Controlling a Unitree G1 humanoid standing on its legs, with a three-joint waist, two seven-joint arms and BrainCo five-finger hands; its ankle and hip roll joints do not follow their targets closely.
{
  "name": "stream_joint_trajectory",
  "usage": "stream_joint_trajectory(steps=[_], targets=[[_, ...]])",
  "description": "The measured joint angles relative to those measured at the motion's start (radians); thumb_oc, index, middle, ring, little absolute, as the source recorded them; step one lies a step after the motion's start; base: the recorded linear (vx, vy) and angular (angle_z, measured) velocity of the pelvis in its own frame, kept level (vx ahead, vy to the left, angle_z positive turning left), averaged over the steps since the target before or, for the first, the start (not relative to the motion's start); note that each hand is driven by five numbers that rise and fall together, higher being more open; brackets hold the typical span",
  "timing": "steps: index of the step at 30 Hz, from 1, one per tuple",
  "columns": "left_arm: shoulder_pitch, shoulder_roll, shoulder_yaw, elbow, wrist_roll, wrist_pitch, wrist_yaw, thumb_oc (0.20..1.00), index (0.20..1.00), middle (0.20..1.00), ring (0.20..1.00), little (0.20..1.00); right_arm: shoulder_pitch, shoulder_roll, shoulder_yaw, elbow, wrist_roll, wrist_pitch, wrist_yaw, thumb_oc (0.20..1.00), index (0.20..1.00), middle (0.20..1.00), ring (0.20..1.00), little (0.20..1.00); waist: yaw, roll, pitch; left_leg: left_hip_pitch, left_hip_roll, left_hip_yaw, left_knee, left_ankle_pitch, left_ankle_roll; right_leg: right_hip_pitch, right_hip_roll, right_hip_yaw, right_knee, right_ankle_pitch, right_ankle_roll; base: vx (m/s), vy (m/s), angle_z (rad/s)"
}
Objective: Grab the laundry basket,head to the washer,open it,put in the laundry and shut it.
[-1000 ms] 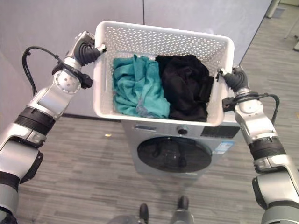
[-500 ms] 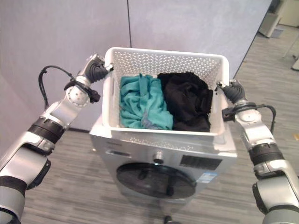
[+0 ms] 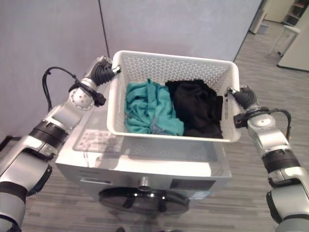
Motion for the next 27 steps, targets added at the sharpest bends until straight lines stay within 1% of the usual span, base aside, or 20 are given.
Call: stream_joint_trajectory(steps=[1, 2, 3, 4, 5, 6, 7, 8, 11, 15, 17, 18, 19, 20, 21, 22, 23, 25, 26, 27], targets=[[0.0, 0.0, 0.0, 0.0, 0.0, 0.001, -0.001, 0.2, 0.2, 0.2, 0.2, 0.2, 0.0, 0.001, 0.001, 0.003, -0.006, 0.001, 0.007, 0.272, 0.272, 0.272, 0.272, 0.272, 0.01, -0.002, -0.002, 0.006, -0.01, 0.002, -0.012, 0.005, 0.007, 0.006, -0.009, 0.002, -0.015, 0.003, 0.004, 0.03, 0.01, 0.05], [0.0, 0.002, 0.0, 0.001, -0.001, 0.003, -0.002, 0.282, 0.282, 0.282, 0.282, 0.282, -0.007, 0.004, 0.008, 0.009, -0.012, 0.003, 0.014, 0.57, 0.57, 0.57, 0.57, 0.57, 0.017, -0.003, -0.004, 0.007, -0.015, 0.003, -0.024, 0.008, 0.012, 0.01, -0.014, 0.002, -0.03, 0.008, 0.013, 0.0, 0.0, 0.0], [0.0, 0.007, 0.0, 0.005, -0.001, 0.009, -0.003, 0.41, 0.41, 0.41, 0.41, 0.41, -0.031, 0.009, 0.033, 0.029, -0.014, 0.005, 0.024, 1.0, 1.0, 1.0, 1.0, 1.0, 0.024, -0.004, -0.005, 0.008, -0.02, 0.003, -0.031, 0.012, 0.018, 0.017, -0.018, 0.002, -0.049, 0.014, 0.021, 0.01, 0.002, 0.04], [0.0, 0.007, 0.001, 0.013, -0.001, 0.014, -0.003, 0.718, 0.718, 0.718, 0.718, 0.718, -0.045, 0.012, 0.055, 0.047, -0.022, 0.005, 0.035, 1.0, 1.0, 1.0, 1.0, 1.0, 0.03, -0.001, -0.007, 0.009, -0.022, 0.001, -0.037, 0.016, 0.02, 0.016, -0.019, 0.003, -0.05, 0.015, 0.023, 0.01, 0.002, 0.05], [0.0, 0.007, 0.001, 0.017, -0.001, 0.022, -0.003, 1.0, 1.0, 1.0, 1.0, 1.0, -0.049, 0.015, 0.068, 0.06, -0.036, 0.007, 0.048, 1.0, 1.0, 1.0, 1.0, 1.0, 0.037, 0.002, -0.01, 0.008, -0.022, 0.0, -0.04, 0.016, 0.02, 0.015, -0.019, 0.003, -0.05, 0.016, 0.024, 0.01, 0.002, 0.05], [0.0, 0.007, 0.001, 0.02, -0.001, 0.03, -0.003, 1.0, 1.0, 1.0, 1.0, 1.0, -0.052, 0.018, 0.079, 0.073, -0.045, 0.012, 0.056, 1.0, 1.0, 1.0, 1.0, 1.0, 0.042, 0.005, -0.015, 0.008, -0.022, -0.001, -0.043, 0.016, 0.021, 0.015, -0.019, 0.002, -0.05, 0.016, 0.024, 0.01, 0.004, 0.05], [-0.001, 0.003, -0.003, 0.05, -0.001, 0.031, -0.004, 1.0, 1.0, 1.0, 1.0, 1.0, -0.062, 0.029, 0.101, 0.097, -0.055, 0.023, 0.072, 1.0, 1.0, 1.0, 1.0, 1.0, 0.043, 0.011, -0.032, 0.007, -0.022, -0.002, -0.055, 0.021, 0.026, 0.007, -0.019, 0.001, -0.049, 0.016, 0.024, 0.0, 0.0, 0.0], [-0.001, -0.003, -0.003, 0.094, -0.001, 0.034, -0.005, 1.0, 1.0, 1.0, 1.0, 1.0, -0.084, 0.043, 0.12, 0.126, -0.057, 0.031, 0.082, 1.0, 1.0, 1.0, 1.0, 1.0, 0.043, 0.019, -0.049, 0.003, -0.022, -0.001, -0.063, 0.025, 0.024, -0.001, -0.02, 0.001, -0.05, 0.016, 0.024, 0.0, 0.0, 0.0], [-0.02, -0.013, -0.043, 0.151, 0.0, 0.04, -0.017, 1.0, 1.0, 1.0, 1.0, 1.0, -0.152, 0.066, 0.17, 0.191, -0.122, 0.052, 0.095, 1.0, 1.0, 1.0, 1.0, 1.0, 0.042, 0.037, -0.073, -0.007, -0.022, -0.002, -0.068, 0.036, 0.028, -0.012, -0.02, 0.0, -0.049, 0.025, 0.027, 0.0, 0.0, 0.0], [-0.02, -0.01, -0.044, 0.112, 0.001, 0.039, -0.027, 1.0, 1.0, 1.0, 1.0, 1.0, -0.147, 0.063, 0.145, 0.178, -0.168, 0.07, 0.099, 1.0, 1.0, 1.0, 1.0, 1.0, 0.039, 0.039, -0.084, -0.032, -0.022, -0.003, -0.068, 0.046, 0.032, -0.037, -0.02, 0.0, -0.049, 0.034, 0.024, 0.01, -0.003, 0.0], [-0.019, -0.009, -0.045, 0.102, 0.008, 0.04, -0.029, 1.0, 1.0, 1.0, 1.0, 1.0, -0.121, 0.046, 0.125, 0.167, -0.17, 0.071, 0.107, 1.0, 1.0, 1.0, 1.0, 1.0, 0.035, 0.038, -0.085, -0.032, -0.023, -0.004, -0.07, 0.046, 0.032, -0.037, -0.02, 0.0, -0.049, 0.035, 0.024, 0.05, -0.03, 0.02], [-0.007, 0.004, -0.04, 0.067, 0.015, 0.039, -0.029, 1.0, 1.0, 1.0, 1.0, 1.0, -0.056, 0.013, 0.056, 0.121, -0.169, 0.062, 0.116, 1.0, 1.0, 1.0, 1.0, 1.0, 0.036, 0.037, -0.086, -0.036, -0.023, -0.005, -0.07, 0.045, 0.032, -0.04, -0.02, -0.001, -0.049, 0.034, 0.024, 0.06, -0.035, 0.13], [0.005, 0.019, -0.03, 0.026, 0.017, 0.035, -0.029, 1.0, 1.0, 1.0, 1.0, 1.0, 0.037, -0.066, -0.031, 0.084, -0.17, 0.045, 0.12, 1.0, 1.0, 1.0, 1.0, 1.0, 0.039, 0.035, -0.086, -0.05, -0.025, -0.006, -0.07, 0.046, 0.033, -0.048, -0.023, -0.007, -0.049, 0.033, 0.025, 0.05, -0.042, 0.07], [0.005, 0.028, -0.033, 0.029, 0.02, 0.039, -0.029, 1.0, 1.0, 1.0, 1.0, 1.0, 0.081, -0.131, -0.027, 0.127, -0.212, 0.051, 0.121, 1.0, 1.0, 1.0, 1.0, 1.0, 0.025, 0.032, -0.088, -0.046, -0.026, -0.003, -0.074, 0.045, 0.035, -0.046, -0.025, -0.005, -0.049, 0.033, 0.025, 0.05, -0.057, 0.04], [0.004, 0.03, -0.036, 0.056, 0.023, 0.039, -0.03, 1.0, 1.0, 1.0, 1.0, 1.0, 0.102, -0.163, -0.026, 0.154, -0.216, 0.048, 0.136, 1.0, 1.0, 1.0, 1.0, 1.0, 0.009, 0.032, -0.088, -0.046, -0.026, -0.004, -0.074, 0.045, 0.035, -0.046, -0.024, -0.005, -0.049, 0.033, 0.025, 0.02, -0.049, -0.02], [-0.004, 0.034, -0.06, 0.063, 0.04, 0.042, -0.04, 1.0, 1.0, 1.0, 1.0, 1.0, 0.117, -0.208, 0.002, 0.154, -0.218, 0.044, 0.163, 1.0, 1.0, 1.0, 1.0, 1.0, 0.008, 0.032, -0.088, -0.047, -0.026, -0.007, -0.07, 0.046, 0.034, -0.046, -0.024, -0.008, -0.049, 0.033, 0.025, 0.02, -0.03, 0.05], [-0.014, 0.048, -0.11, 0.091, 0.06, 0.045, -0.07, 1.0, 1.0, 1.0, 1.0, 1.0, 0.125, -0.311, 0.074, 0.16, -0.26, 0.065, 0.224, 1.0, 1.0, 1.0, 1.0, 1.0, 0.003, 0.032, -0.088, -0.044, -0.025, -0.008, -0.07, 0.047, 0.033, -0.043, -0.024, -0.013, -0.049, 0.033, 0.025, 0.01, -0.014, 0.03], [-0.022, 0.046, -0.116, 0.155, 0.07, 0.047, -0.083, 1.0, 1.0, 1.0, 1.0, 1.0, 0.123, -0.331, 0.094, 0.158, -0.273, 0.071, 0.251, 1.0, 1.0, 1.0, 1.0, 1.0, -0.018, 0.031, -0.088, -0.043, -0.025, -0.008, -0.071, 0.048, 0.032, -0.043, -0.024, -0.014, -0.05, 0.033, 0.025, 0.0, -0.006, -0.02], [-0.07, 0.047, -0.16, 0.254, 0.089, 0.056, -0.105, 1.0, 1.0, 1.0, 1.0, 1.0, 0.101, -0.363, 0.151, 0.151, -0.272, 0.07, 0.279, 1.0, 1.0, 1.0, 1.0, 1.0, -0.021, 0.033, -0.087, -0.041, -0.024, -0.006, -0.07, 0.05, 0.029, -0.043, -0.024, -0.015, -0.049, 0.034, 0.025, 0.0, 0.001, -0.05], [-0.102, 0.047, -0.158, 0.324, 0.089, 0.059, -0.107, 1.0, 1.0, 1.0, 1.0, 1.0, 0.06, -0.342, 0.187, 0.182, -0.269, 0.07, 0.289, 1.0, 1.0, 1.0, 1.0, 1.0, -0.023, 0.033, -0.087, -0.04, -0.023, -0.004, -0.07, 0.05, 0.03, -0.043, -0.023, -0.01, -0.05, 0.035, 0.025, 0.0, 0.0, -0.11]])
